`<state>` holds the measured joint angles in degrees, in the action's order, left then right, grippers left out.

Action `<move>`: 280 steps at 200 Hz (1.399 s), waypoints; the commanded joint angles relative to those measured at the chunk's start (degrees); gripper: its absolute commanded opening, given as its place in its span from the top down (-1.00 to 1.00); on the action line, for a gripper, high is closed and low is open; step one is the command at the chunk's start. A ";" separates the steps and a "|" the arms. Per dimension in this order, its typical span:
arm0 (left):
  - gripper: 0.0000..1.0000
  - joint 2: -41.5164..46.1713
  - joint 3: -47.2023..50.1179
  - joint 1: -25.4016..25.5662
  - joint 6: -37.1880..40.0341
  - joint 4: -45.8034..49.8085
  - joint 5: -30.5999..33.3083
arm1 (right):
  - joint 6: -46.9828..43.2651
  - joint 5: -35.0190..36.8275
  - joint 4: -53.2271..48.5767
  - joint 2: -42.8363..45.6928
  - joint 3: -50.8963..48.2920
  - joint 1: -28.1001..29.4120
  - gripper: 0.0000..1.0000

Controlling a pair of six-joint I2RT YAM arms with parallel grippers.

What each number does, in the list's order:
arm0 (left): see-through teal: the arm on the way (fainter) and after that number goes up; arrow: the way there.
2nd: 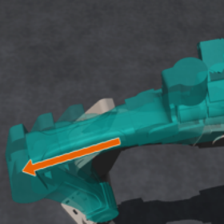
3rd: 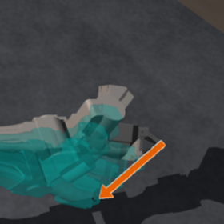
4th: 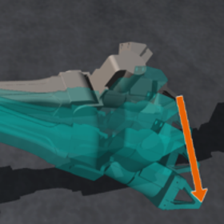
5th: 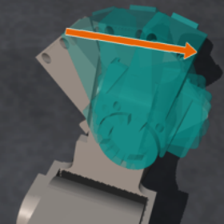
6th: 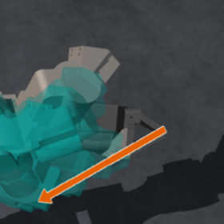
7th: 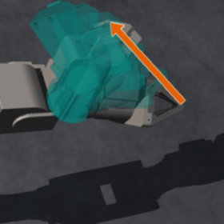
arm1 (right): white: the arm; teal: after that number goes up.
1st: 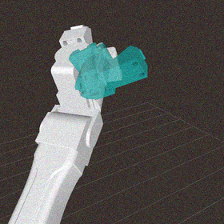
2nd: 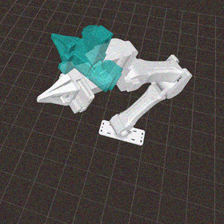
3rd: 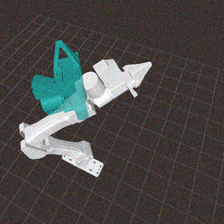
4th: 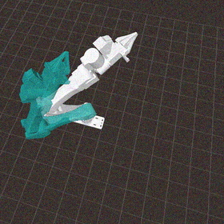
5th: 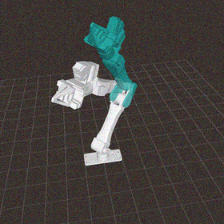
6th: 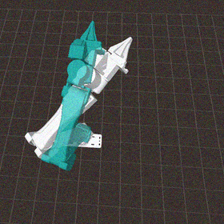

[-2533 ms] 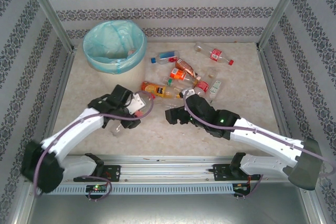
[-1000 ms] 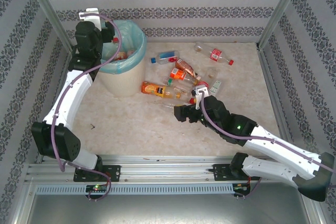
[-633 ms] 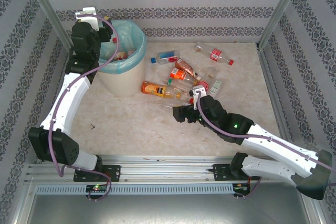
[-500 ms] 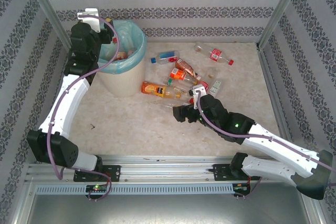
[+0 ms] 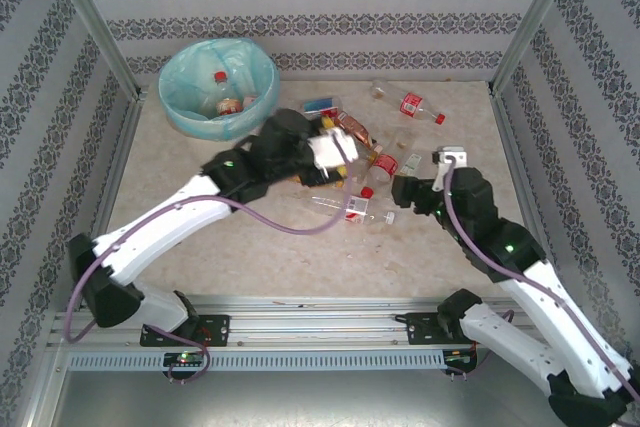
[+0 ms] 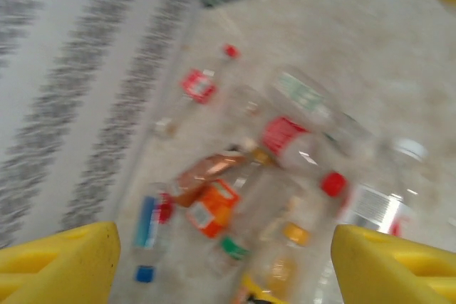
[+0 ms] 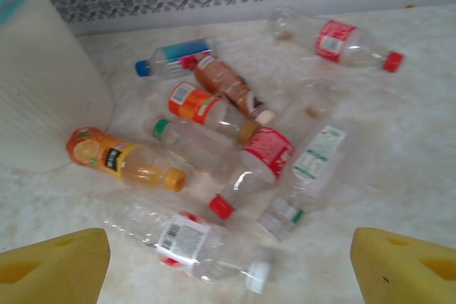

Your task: Put the plastic bottles in the bin

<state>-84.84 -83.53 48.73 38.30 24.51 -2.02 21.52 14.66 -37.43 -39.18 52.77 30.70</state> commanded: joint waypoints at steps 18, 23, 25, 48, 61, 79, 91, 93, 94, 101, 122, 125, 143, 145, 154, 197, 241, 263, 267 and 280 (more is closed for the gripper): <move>-0.62 -9.08 5.50 5.65 2.46 -0.47 -4.67 | -2.86 7.05 -8.59 11.93 -0.88 -0.88 -0.76; -0.63 -10.05 6.13 5.67 1.59 -2.12 -6.60 | -2.87 7.09 -8.23 13.95 -1.59 -0.90 -0.76; -0.63 -10.43 6.32 5.67 1.24 -2.76 -7.54 | -2.88 7.11 -8.02 14.70 -1.86 -0.90 -0.76; -0.60 -16.88 4.25 5.85 -1.75 -4.12 -12.97 | -3.27 7.46 -7.57 20.07 -3.95 -0.86 -0.76; -0.56 -20.83 1.81 6.37 -2.50 -3.14 -13.04 | -3.58 8.16 -8.11 20.94 -4.75 -0.90 -0.79; -0.55 -24.46 1.23 6.95 -3.71 -5.48 -11.71 | -3.50 8.52 -8.91 20.90 -5.43 -0.91 -0.80; -0.55 -25.77 1.78 6.99 -4.31 -7.86 -10.10 | -3.13 7.84 -8.77 20.95 -6.05 -0.91 -0.80; -0.55 -25.94 1.83 6.99 -4.36 -8.18 -9.71 | -3.08 7.73 -8.79 20.95 -6.20 -0.90 -0.81; -0.55 -26.01 1.85 6.99 -4.33 -8.35 -9.56 | -3.07 7.66 -8.80 20.93 -6.24 -0.90 -0.81; -0.56 -26.62 1.88 6.99 -4.12 -9.22 -7.95 | -3.13 7.14 -8.48 21.07 -6.61 -0.84 -0.80; -0.60 -28.67 1.47 6.99 -3.55 -11.49 -2.22 | -3.15 6.90 -8.06 20.99 -7.38 -0.91 -0.81; -0.60 -29.10 1.30 6.90 -3.37 -11.56 -1.34 | -3.21 6.88 -7.92 20.94 -7.48 -0.90 -0.81; -0.63 -32.19 -1.15 6.82 -2.84 -9.29 1.97 | -3.52 6.66 -7.38 20.99 -7.94 -0.90 -0.82; -0.63 -32.49 -1.47 6.82 -2.81 -8.86 2.05 | -3.57 6.63 -7.30 20.99 -7.95 -0.93 -0.82; -0.64 -33.95 -2.81 6.77 -2.96 -7.22 2.08 | -3.98 6.61 -7.15 20.92 -8.19 -0.90 -0.84; -0.63 -37.78 -5.01 6.72 -4.20 -3.65 -0.80 | -4.03 6.11 -7.23 20.60 -8.21 -0.88 -0.84; -0.66 -39.28 -6.33 6.64 -2.74 1.58 0.25 | -4.02 5.82 -7.00 20.33 -8.56 -0.90 -0.85; -0.60 -39.23 -6.44 6.56 -2.10 2.75 1.09 | -3.97 5.73 -6.87 20.02 -8.74 -0.90 -0.85; -0.58 -39.05 -6.36 6.55 -2.09 2.67 1.16 | -4.00 5.71 -6.78 19.94 -8.74 -0.90 -0.85; -0.51 -38.61 -6.25 6.42 -2.22 2.54 1.15 | -3.86 5.64 -6.79 19.80 -8.82 -0.90 -0.85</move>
<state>-123.09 -89.30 55.13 35.42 22.41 -1.74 18.00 20.91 -45.21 -18.98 44.69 30.11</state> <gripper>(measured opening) 0.780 0.924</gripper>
